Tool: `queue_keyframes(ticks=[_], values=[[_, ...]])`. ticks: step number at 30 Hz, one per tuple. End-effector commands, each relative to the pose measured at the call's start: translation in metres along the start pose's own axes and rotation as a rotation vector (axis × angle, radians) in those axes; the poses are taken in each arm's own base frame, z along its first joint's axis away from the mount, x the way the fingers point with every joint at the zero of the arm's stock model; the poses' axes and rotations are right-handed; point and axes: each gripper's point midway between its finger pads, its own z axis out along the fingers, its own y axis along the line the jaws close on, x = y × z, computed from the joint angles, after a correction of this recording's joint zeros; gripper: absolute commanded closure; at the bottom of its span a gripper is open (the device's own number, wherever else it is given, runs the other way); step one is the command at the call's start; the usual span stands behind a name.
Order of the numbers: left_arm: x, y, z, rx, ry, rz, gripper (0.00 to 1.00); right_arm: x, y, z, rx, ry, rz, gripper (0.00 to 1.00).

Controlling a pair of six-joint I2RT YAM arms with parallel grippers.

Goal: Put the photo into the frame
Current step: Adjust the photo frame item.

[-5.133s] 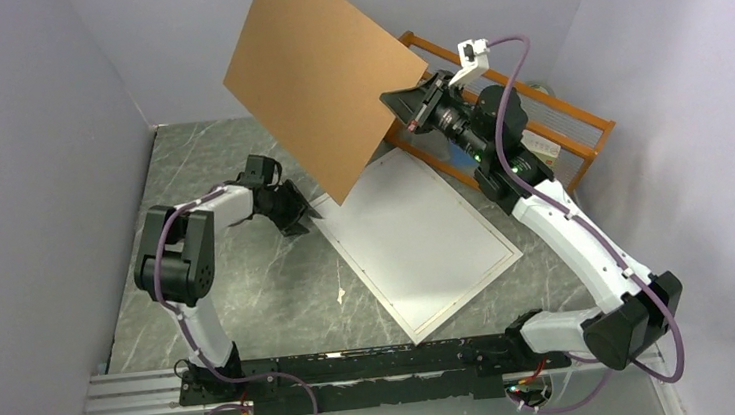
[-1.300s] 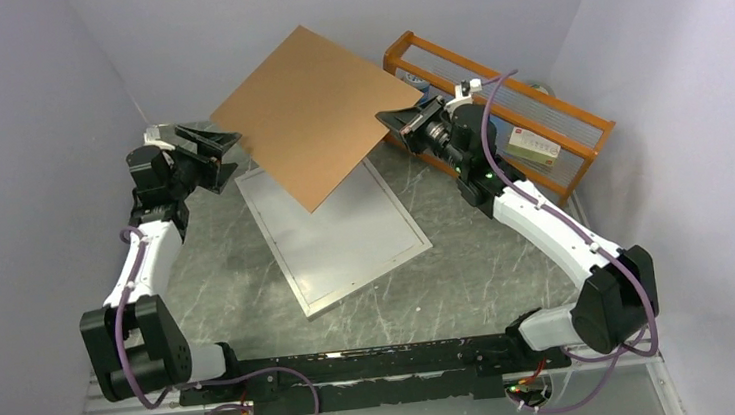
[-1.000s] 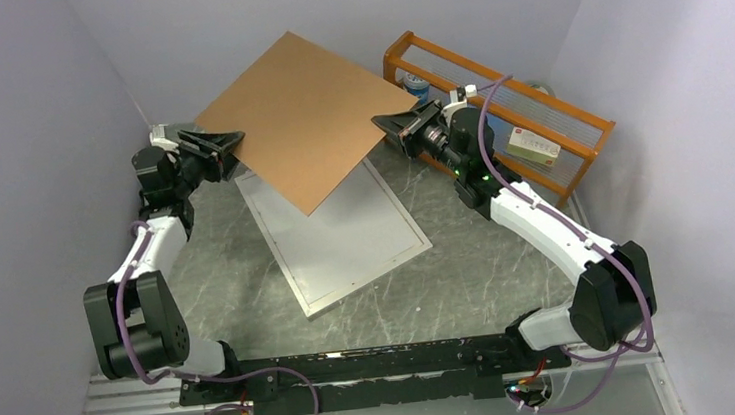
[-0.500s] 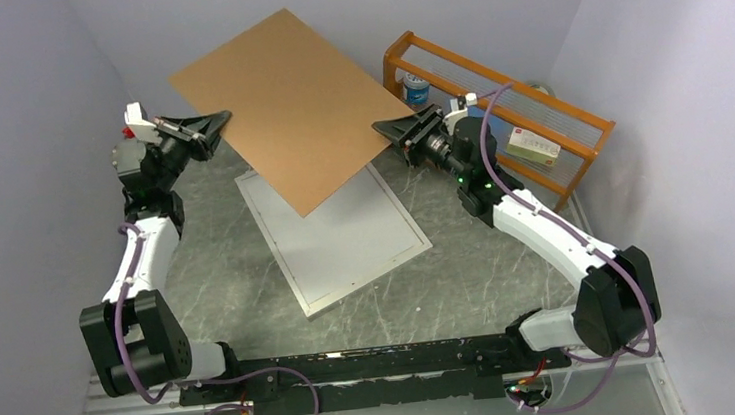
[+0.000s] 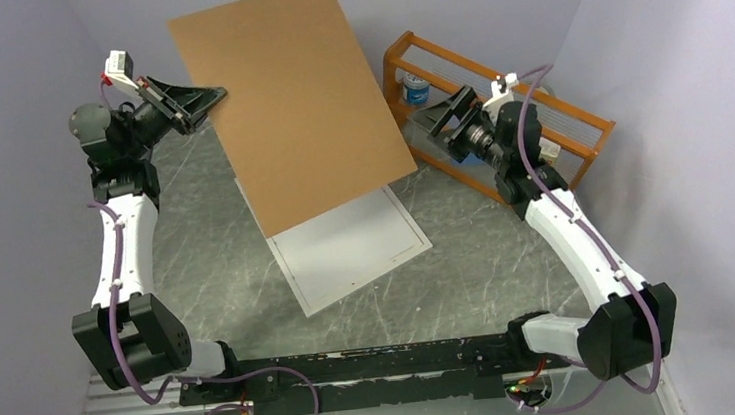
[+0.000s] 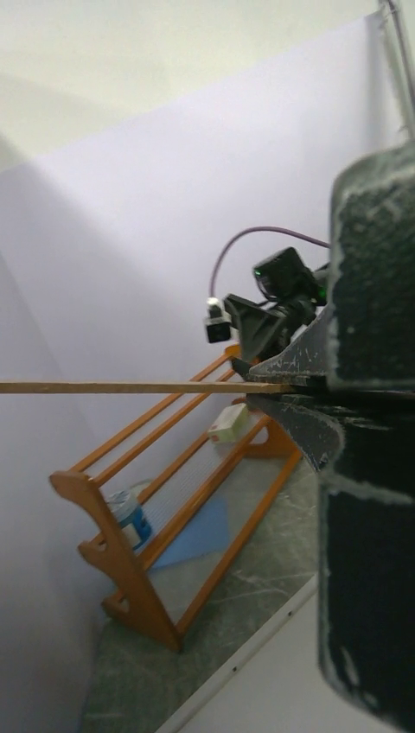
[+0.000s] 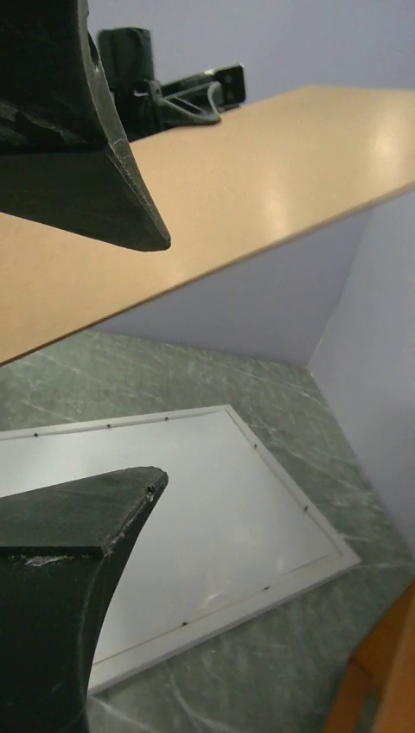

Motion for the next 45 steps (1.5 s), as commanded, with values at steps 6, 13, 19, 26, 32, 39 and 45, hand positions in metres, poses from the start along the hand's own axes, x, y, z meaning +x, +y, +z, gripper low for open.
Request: queue_keyframes(ticks=[6, 13, 19, 26, 32, 39, 45], values=[[0.009, -0.032, -0.001, 0.081, 0.126, -0.071, 0.98, -0.018, 0.099, -0.001, -0.356, 0.114, -0.184, 0.02], [0.015, -0.044, -0.001, 0.136, 0.149, -0.149, 0.97, 0.002, 0.112, 0.012, -0.467, 0.255, -0.072, 0.03], [0.029, -0.042, 0.002, 0.112, 0.193, -0.168, 0.98, 0.013, 0.129, 0.015, -0.541, 0.329, -0.022, 0.14], [0.035, -0.032, 0.001, 0.111, 0.198, -0.205, 0.98, 0.012, 0.137, 0.016, -0.602, 0.336, 0.058, 0.56], [0.042, -0.009, -0.001, 0.032, 0.198, -0.203, 0.81, 0.019, 0.131, 0.015, -0.606, 0.37, 0.064, 1.0], [0.059, 0.114, -0.042, -0.534, 0.107, -0.103, 0.24, 0.032, 0.085, 0.025, -0.465, 0.415, -0.018, 1.0], [0.097, 0.224, -0.106, -0.91, 0.118, -0.2, 0.28, 0.055, 0.036, 0.041, -0.322, 0.52, -0.077, 1.0]])
